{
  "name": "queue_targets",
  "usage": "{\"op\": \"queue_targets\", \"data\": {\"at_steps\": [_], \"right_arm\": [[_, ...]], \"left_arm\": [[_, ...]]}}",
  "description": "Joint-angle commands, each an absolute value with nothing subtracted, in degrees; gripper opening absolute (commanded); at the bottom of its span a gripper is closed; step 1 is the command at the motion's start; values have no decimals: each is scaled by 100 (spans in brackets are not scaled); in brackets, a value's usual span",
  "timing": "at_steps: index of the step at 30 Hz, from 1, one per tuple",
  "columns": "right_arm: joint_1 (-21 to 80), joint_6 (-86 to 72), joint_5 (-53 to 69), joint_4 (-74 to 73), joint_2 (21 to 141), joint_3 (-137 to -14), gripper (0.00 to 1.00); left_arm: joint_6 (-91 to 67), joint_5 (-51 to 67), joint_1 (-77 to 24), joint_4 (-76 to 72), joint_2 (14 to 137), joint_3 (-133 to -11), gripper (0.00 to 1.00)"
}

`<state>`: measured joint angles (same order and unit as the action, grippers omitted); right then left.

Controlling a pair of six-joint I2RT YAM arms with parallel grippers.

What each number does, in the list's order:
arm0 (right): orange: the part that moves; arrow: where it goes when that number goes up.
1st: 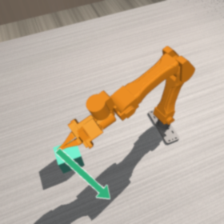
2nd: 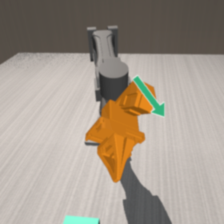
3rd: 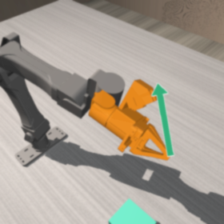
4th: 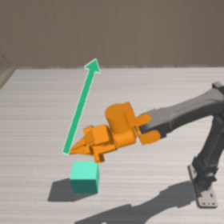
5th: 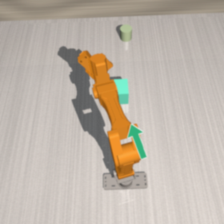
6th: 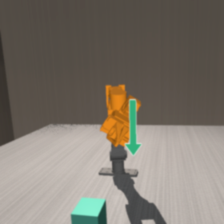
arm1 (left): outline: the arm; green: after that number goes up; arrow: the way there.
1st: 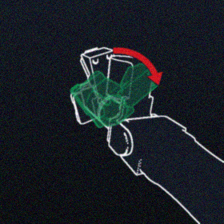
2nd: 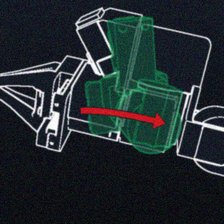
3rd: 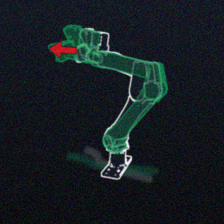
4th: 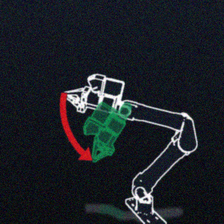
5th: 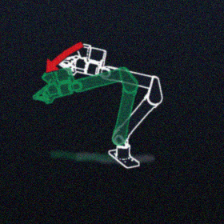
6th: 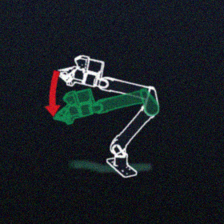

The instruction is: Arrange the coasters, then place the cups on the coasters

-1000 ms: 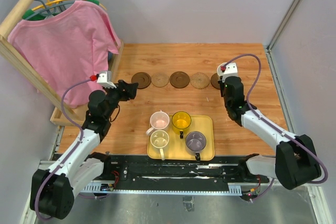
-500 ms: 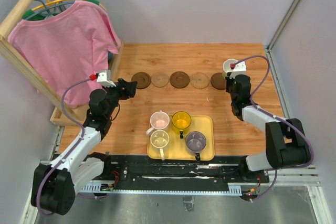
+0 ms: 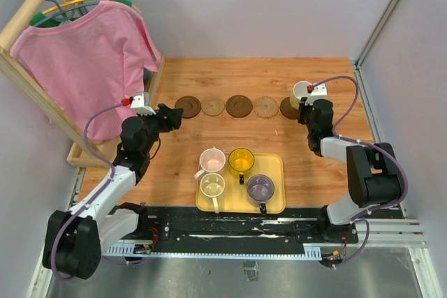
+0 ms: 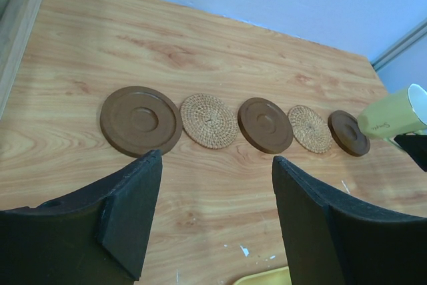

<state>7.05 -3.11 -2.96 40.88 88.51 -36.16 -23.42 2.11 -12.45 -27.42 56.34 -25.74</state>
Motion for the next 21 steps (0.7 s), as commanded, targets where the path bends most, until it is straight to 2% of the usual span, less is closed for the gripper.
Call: {"op": "queue_targets", "data": {"at_steps": [1,21], "right_arm": [[642,-479,-77,4882,8846,-4009,1],[656,-643,-116,3816,9039,-4559,1]], "left_arm": [[-2317,141,-1188,-2971,5651,-2596,71],[-2296,144,-1178,-2953,5685,-2608,70]]}}
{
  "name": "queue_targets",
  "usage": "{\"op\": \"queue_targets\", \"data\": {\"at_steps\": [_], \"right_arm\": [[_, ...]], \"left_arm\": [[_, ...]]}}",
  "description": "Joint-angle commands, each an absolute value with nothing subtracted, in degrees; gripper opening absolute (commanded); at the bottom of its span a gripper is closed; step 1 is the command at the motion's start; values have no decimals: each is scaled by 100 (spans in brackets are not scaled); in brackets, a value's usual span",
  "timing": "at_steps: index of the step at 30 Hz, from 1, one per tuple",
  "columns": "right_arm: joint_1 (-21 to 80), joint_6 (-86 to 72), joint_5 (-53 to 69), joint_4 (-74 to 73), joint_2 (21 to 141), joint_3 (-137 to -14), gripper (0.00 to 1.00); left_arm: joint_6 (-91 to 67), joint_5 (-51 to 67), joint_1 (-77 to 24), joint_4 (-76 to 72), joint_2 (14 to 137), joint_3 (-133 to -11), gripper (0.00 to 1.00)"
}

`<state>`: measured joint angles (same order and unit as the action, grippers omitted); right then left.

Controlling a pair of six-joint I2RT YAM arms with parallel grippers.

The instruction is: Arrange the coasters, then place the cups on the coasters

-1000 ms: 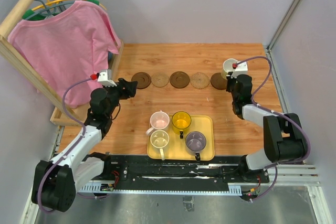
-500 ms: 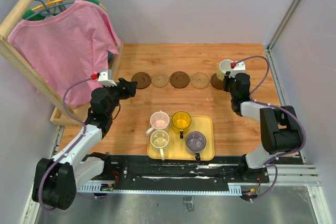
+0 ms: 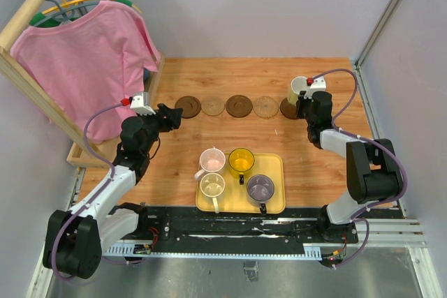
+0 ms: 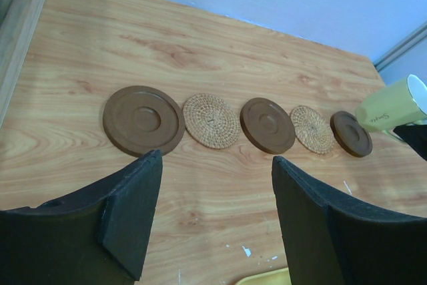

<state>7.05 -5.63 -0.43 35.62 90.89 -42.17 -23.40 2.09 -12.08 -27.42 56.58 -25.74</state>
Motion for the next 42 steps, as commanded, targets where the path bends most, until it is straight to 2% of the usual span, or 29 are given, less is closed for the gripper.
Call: {"op": "queue_targets", "data": {"at_steps": [1,42], "right_arm": [[659,-642,-114,3800,9037,-4550,1],[859,-733,-236,3128,9278,-4896,1]], "left_arm": [[-2294,141,-1178,-2953,5689,-2607,70],[-2338,98,-1178,-2962,5678,-2532,70]]}}
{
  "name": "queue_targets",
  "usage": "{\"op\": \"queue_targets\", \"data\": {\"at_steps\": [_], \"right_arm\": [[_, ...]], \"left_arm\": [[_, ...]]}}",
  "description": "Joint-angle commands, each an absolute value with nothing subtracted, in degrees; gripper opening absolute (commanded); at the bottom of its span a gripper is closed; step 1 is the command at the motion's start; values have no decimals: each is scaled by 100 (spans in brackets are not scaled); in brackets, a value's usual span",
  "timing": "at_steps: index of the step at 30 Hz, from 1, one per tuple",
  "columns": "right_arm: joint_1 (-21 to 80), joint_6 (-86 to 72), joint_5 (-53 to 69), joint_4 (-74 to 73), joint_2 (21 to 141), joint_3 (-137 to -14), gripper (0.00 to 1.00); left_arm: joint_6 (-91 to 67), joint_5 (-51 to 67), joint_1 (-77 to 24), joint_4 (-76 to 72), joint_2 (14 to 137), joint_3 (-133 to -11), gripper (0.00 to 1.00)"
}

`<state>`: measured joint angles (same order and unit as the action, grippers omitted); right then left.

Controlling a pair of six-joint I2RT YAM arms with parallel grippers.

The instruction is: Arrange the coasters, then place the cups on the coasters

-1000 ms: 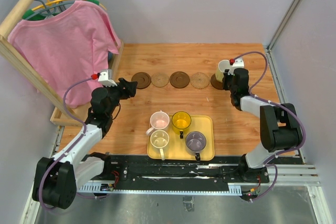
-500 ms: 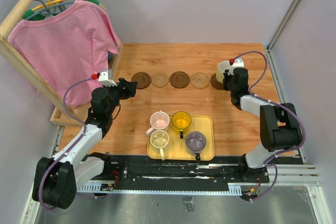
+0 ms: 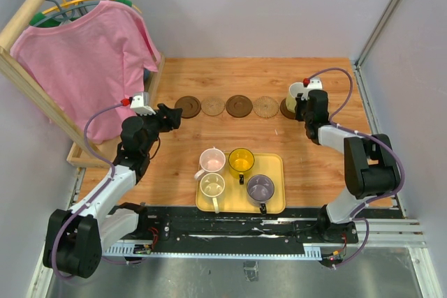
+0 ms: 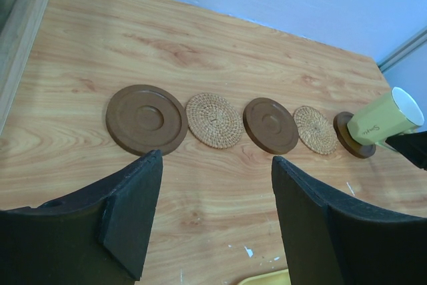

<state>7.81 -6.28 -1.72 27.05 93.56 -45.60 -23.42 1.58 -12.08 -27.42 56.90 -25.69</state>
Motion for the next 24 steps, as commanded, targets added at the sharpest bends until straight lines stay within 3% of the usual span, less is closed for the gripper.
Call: {"op": "queue_targets", "data": {"at_steps": [1,7,11,16,24], "right_arm": [[861,-744,-237,3121,9271,-4891,1],[885,-767,-307,2984,9198,-4868,1],[888,-756,-362,2914,9174,-4860,13],[911,-756,-369,2874,9138,-4853,35],[961,-740,-417,2818,9073,-4818,39]], "left_arm": [[-2330,90,-1178,-2962,5671,-2532,70],[-2338,93,-1178,-2962,5651,-2526,70],[-2347,101,-1175,-2971,5645,-2514,70],[-2358,97,-1178,-2971,5631,-2506,70],[-2374,103,-1175,-2953,5582,-2492,70]]}}
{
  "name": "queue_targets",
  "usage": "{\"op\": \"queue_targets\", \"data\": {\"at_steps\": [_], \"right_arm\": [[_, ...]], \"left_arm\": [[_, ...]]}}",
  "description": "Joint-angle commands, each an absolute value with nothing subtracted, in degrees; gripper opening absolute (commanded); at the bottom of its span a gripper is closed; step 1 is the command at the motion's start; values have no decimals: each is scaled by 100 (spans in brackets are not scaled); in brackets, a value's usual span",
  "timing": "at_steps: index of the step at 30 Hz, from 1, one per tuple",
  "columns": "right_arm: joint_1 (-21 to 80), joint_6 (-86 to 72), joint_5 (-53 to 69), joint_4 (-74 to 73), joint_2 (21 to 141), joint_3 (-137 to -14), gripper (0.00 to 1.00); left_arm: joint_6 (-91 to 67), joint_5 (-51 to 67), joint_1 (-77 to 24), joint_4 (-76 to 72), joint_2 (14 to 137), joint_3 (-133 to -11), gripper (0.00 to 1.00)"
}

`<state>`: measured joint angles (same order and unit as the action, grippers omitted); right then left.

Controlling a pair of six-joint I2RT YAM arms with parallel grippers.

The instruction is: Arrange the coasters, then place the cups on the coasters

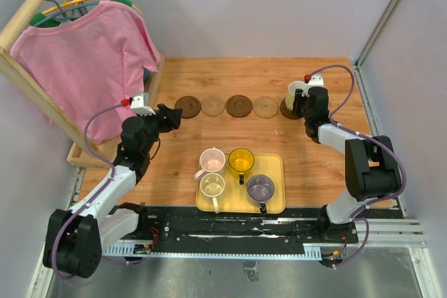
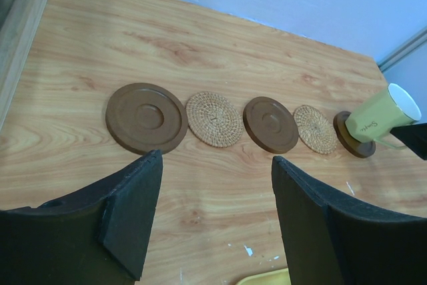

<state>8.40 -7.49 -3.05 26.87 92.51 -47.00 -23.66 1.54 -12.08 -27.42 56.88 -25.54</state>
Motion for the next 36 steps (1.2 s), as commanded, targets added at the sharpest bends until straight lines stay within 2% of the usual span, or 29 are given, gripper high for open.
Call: {"op": "queue_targets", "data": {"at_steps": [1,5,12,20,24,32,36], "right_arm": [[975,-745,-436,2802,9045,-4806,40],[1033,-755,-588,2688,8918,-4720,49],[1205,-897,-1078,2386,8435,-4383,74],[1533,-1344,-1758,1408,7346,-3979,79],[1865,-1563,-1934,580,6697,-3959,84],[2982,-2222,-1796,-1335,5573,-3963,92],[3635,-2695,-1803,-2312,5032,-3831,91]], "left_arm": [[-2374,100,-1177,-2947,5567,-2483,70],[-2373,92,-1178,-2929,5518,-2472,70],[-2410,125,-1178,-2913,5460,-2428,70],[-2432,226,-1178,-2873,5352,-2380,71],[-2418,263,-1178,-2778,5277,-2366,72],[-2405,413,-1178,-2514,5177,-2367,76],[-2425,514,-1178,-2437,5193,-2360,77]]}}
